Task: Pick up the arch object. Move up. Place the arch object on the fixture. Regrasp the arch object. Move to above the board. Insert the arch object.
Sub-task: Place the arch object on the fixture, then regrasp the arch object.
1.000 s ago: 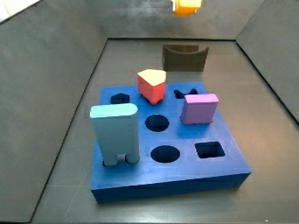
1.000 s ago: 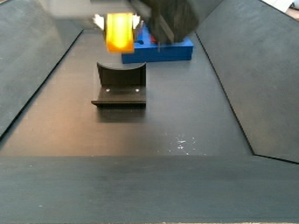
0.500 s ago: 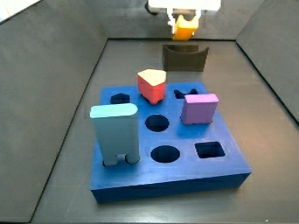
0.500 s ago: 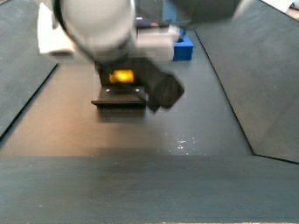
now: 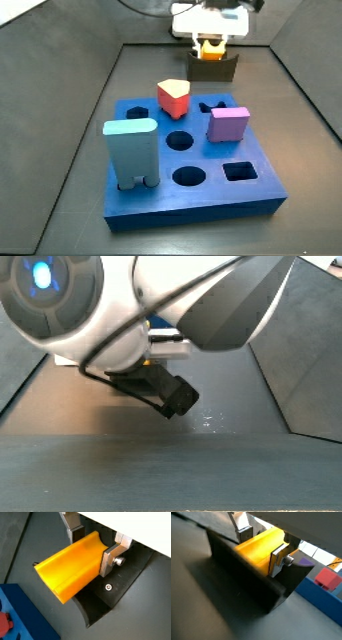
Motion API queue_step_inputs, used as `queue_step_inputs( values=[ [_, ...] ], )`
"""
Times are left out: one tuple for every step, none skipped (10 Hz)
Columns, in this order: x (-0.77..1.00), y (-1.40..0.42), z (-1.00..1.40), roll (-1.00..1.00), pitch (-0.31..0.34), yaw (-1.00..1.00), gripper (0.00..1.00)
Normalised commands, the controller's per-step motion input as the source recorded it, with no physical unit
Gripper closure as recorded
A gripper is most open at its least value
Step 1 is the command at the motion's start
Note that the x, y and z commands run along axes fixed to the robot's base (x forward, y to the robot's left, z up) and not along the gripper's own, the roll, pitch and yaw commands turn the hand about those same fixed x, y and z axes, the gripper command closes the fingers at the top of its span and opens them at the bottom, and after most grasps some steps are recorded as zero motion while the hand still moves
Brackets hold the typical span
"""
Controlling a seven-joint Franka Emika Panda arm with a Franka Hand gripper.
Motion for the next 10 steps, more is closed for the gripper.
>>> queue_step_inputs(
  values=[
    [0.0,0.0,0.0,0.0,0.0,0.0,0.0],
    [0.0,0.0,1.0,0.03,0.113,0.02,0.0],
    [0.0,0.0,1.0,0.03,0.115,0.02,0.0],
    [-0.02,0.0,1.0,0.05,0.126,0.01,0.0],
    [-0.02,0.0,1.0,0.07,0.126,-0.01,0.0],
    [-0.03,0.0,1.0,0.06,0.126,-0.04,0.0],
    [-0.03,0.0,1.0,0.06,0.117,-0.05,0.0],
    [-0.02,0.0,0.7,0.05,0.093,-0.07,0.0],
    [-0.03,0.0,0.58,0.06,0.084,-0.07,0.0],
    [-0.02,0.0,0.35,0.05,0.061,-0.07,0.0]
  ],
)
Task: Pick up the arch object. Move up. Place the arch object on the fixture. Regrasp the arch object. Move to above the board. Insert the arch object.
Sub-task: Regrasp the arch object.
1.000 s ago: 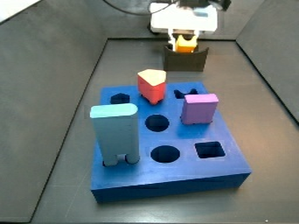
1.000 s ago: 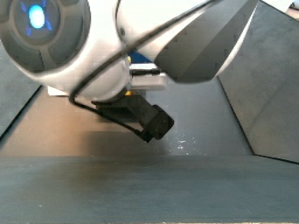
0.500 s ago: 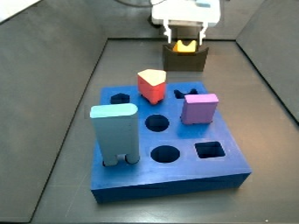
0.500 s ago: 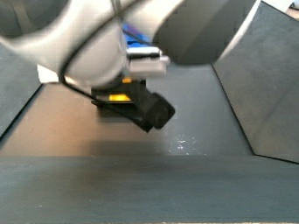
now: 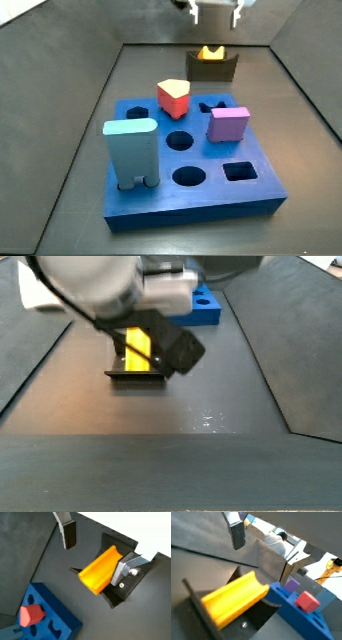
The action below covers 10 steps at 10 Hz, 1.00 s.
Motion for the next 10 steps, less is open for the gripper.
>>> queue_step_inputs(
  values=[
    [-0.02,0.0,0.17,0.05,0.051,-0.06,0.0],
    [-0.08,-1.0,0.86,1.0,0.044,0.0,0.0],
    [-0.08,-1.0,0.86,1.0,0.043,0.0,0.0],
    [-0.11,-1.0,0.86,1.0,0.029,0.0,0.0],
    [-0.14,-1.0,0.81,1.0,0.02,0.0,0.0],
    [-0.11,-0.85,0.59,1.0,0.013,0.0,0.0],
    [-0.09,-0.69,0.37,1.0,0.011,0.0,0.0],
    [-0.07,-0.57,0.22,1.0,0.009,0.0,0.0],
    [-0.04,-0.34,0.03,1.0,0.005,0.0,0.0],
    [-0.04,-0.08,0.05,1.0,0.002,0.0,0.0]
  ],
)
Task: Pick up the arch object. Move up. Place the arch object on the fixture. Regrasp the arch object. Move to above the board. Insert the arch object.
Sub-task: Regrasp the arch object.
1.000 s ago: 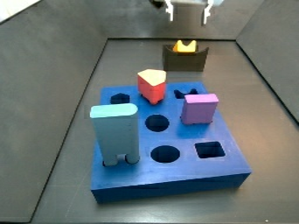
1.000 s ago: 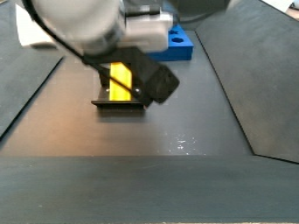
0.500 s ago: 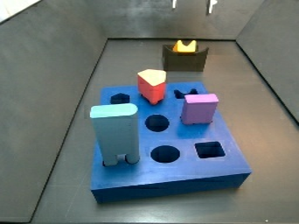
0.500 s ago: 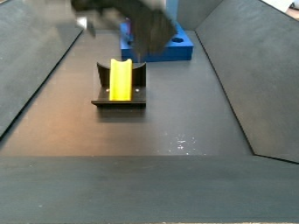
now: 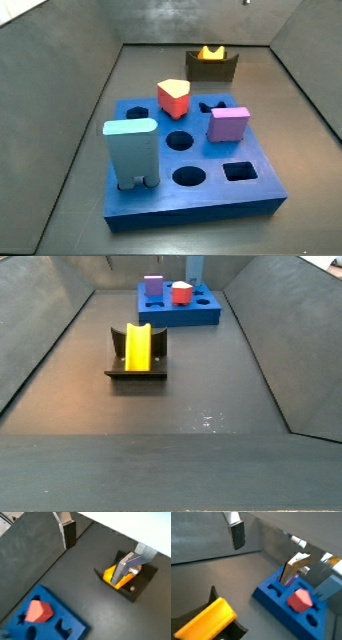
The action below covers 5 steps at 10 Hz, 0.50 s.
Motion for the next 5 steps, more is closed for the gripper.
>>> queue_step_inputs(
  values=[
    [-0.04,-0.02,0.04,1.0,-0.001,0.01,0.0],
    [-0.04,-0.04,0.01,1.0,-0.006,0.01,0.0],
    [-0.04,-0.04,0.01,1.0,-0.012,0.01,0.0],
    [-0.05,-0.03,0.01,1.0,-0.02,0.01,0.0],
    [-0.04,-0.03,0.01,1.0,-0.027,0.01,0.0]
  ],
)
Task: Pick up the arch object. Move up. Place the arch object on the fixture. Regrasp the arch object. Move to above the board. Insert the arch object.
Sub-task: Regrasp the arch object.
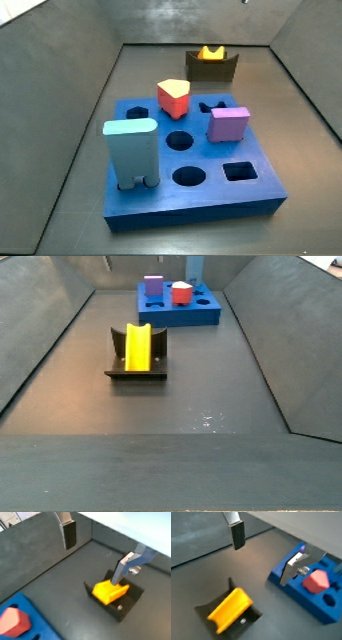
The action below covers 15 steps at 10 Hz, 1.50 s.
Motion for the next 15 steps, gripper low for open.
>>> queue_step_inputs(
  values=[
    [-0.04,-0.02,0.0,1.0,-0.033,0.01,0.0],
    [-0.04,-0.02,0.0,1.0,-0.04,0.01,0.0],
    [-0.03,-0.02,0.0,1.0,-0.044,0.01,0.0],
    [-0.03,-0.02,0.0,1.0,-0.047,0.01,0.0],
    [-0.03,-0.02,0.01,1.0,-0.045,0.01,0.0],
    [-0.02,-0.02,0.01,1.0,-0.042,0.01,0.0],
    [-0.01,-0.02,0.01,1.0,-0.038,0.01,0.0],
    [0.01,-0.02,-0.01,1.0,-0.031,0.01,0.0],
    [0.02,-0.02,-0.01,1.0,-0.022,0.01,0.0],
    [0.02,-0.03,-0.01,1.0,-0.012,0.01,0.0],
    [0.04,-0.02,-0.01,1.0,0.007,0.01,0.0],
    [0.05,-0.03,-0.01,1.0,0.026,0.02,0.0],
    [0.06,-0.03,-0.01,1.0,0.045,0.02,0.0],
    [0.07,-0.04,-0.01,0.93,0.088,0.04,0.0],
    [0.09,-0.04,-0.02,0.67,0.119,0.05,0.0]
  ],
)
